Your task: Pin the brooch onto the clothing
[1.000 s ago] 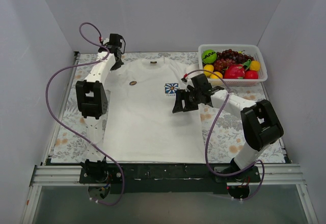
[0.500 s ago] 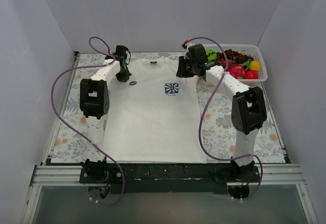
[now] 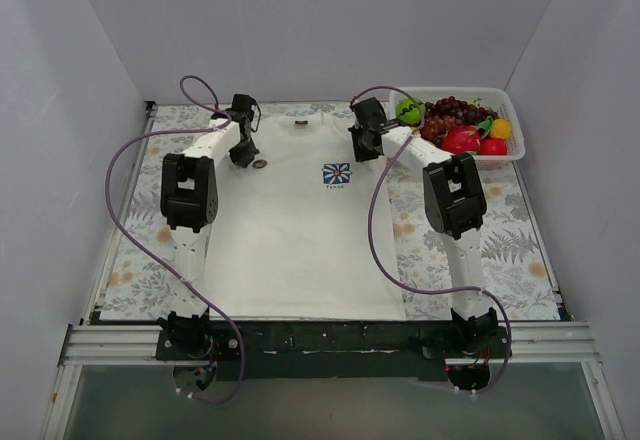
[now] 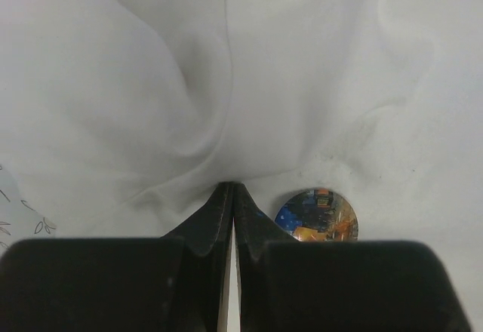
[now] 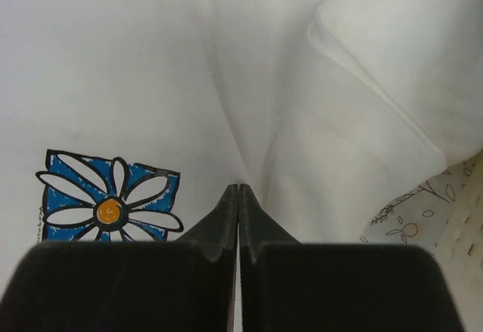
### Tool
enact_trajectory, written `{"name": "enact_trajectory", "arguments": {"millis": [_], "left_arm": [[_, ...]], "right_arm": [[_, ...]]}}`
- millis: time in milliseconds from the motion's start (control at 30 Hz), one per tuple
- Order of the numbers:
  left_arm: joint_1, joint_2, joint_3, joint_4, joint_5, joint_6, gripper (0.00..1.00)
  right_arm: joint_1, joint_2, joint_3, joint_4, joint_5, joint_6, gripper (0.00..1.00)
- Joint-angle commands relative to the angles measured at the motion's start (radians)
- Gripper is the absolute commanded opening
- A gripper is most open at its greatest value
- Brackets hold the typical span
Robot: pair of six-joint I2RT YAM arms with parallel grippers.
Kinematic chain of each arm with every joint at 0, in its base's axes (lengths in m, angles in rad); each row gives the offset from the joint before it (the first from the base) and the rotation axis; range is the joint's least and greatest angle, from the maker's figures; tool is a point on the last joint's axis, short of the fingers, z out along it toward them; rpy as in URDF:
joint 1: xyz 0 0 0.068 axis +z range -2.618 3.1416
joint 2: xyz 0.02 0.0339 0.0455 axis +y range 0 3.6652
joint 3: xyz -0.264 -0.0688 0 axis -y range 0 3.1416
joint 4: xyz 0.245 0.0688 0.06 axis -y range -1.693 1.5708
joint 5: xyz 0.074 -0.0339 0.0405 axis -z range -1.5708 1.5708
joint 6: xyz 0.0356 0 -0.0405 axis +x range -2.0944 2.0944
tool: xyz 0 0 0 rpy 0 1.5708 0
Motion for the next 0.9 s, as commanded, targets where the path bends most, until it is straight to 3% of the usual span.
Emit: {"name": "enact_trajectory", "arguments": {"millis": [0, 400, 533, 867], "left_arm": [[0.011, 0.055, 0.009, -0.112, -0.133, 0.01, 0.0], [0.012, 0.061, 0.023, -0.135, -0.222, 0.03, 0.0], [0.012, 0.061, 0.025, -0.131, -0.225, 0.037, 0.0], [0.017, 0.064, 0.023, -0.135, -0.248, 0.039, 0.0]], "right_arm": [[-0.002, -0.041, 0.038, 0.068, 0.065, -0.024, 0.01], [-0.009, 0.072, 0.138, 0.065, 0.098, -0.015, 0.01], [-0.013, 0.117, 0.175, -0.005, 0.13, -0.024, 0.01], [-0.07, 0.069, 0.086, -0.105, 0.18, 0.011, 0.01]]}}
